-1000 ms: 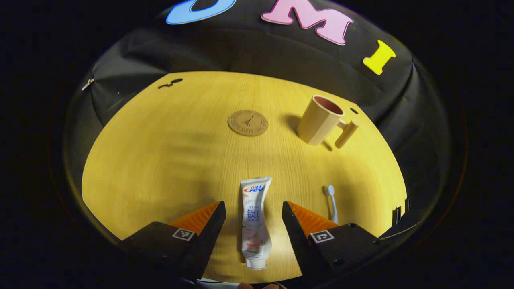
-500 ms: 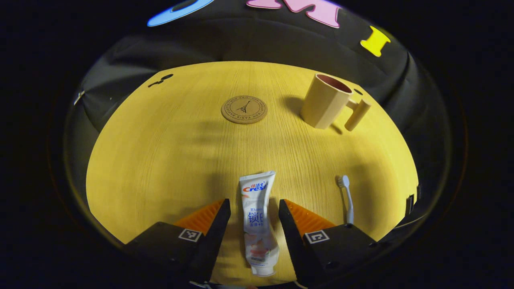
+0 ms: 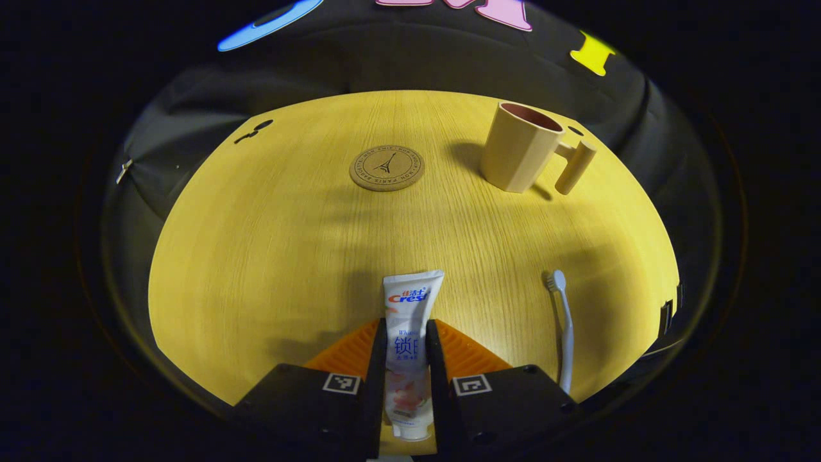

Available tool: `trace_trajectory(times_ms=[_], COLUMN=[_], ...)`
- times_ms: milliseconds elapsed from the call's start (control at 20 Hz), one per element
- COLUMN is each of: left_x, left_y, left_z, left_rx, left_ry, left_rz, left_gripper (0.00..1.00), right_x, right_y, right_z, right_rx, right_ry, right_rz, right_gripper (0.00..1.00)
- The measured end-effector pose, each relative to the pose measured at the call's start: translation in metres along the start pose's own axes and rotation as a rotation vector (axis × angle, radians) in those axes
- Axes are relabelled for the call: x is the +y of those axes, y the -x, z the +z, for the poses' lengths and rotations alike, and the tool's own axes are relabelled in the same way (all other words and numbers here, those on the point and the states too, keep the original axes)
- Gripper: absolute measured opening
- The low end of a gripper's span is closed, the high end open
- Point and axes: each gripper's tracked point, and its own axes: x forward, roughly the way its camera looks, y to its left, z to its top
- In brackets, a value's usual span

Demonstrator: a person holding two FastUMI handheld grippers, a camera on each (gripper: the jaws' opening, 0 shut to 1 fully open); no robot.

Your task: Put the toothbrush and toothpaste on the desktop into the cup, then pick up the cup and place it on the coaster on the desktop.

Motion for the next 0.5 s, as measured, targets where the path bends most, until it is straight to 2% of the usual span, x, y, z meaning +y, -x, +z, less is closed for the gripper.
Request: trace_trajectory(times_ms=[150, 200, 250, 500], left_x=[-0.004, -0.003, -0.003, 0.000], left_y=[0.004, 0.008, 0.010, 0.051], left_z=[-0.004, -0.005, -0.004, 0.005], left_rx=[-0.012, -0.018, -0.028, -0.111], left_ry=[0.072, 0.084, 0.089, 0.099], left_rz=[-0.066, -0.076, -0.087, -0.165], left_gripper=[0.31, 0.35, 0.28, 0.25], right_x=[0.014, 0.019, 0.024, 0.056], right_y=[0.001, 0.002, 0.002, 0.008], right_z=[-0.016, -0.023, -0.030, -0.065], right_rx=[0.063, 0.087, 0.111, 0.241], right_ry=[-0.020, -0.026, -0.032, -0.064], right_rz=[0.036, 0.046, 0.054, 0.086], right_gripper=[0.98, 0.98, 0.98, 0.94])
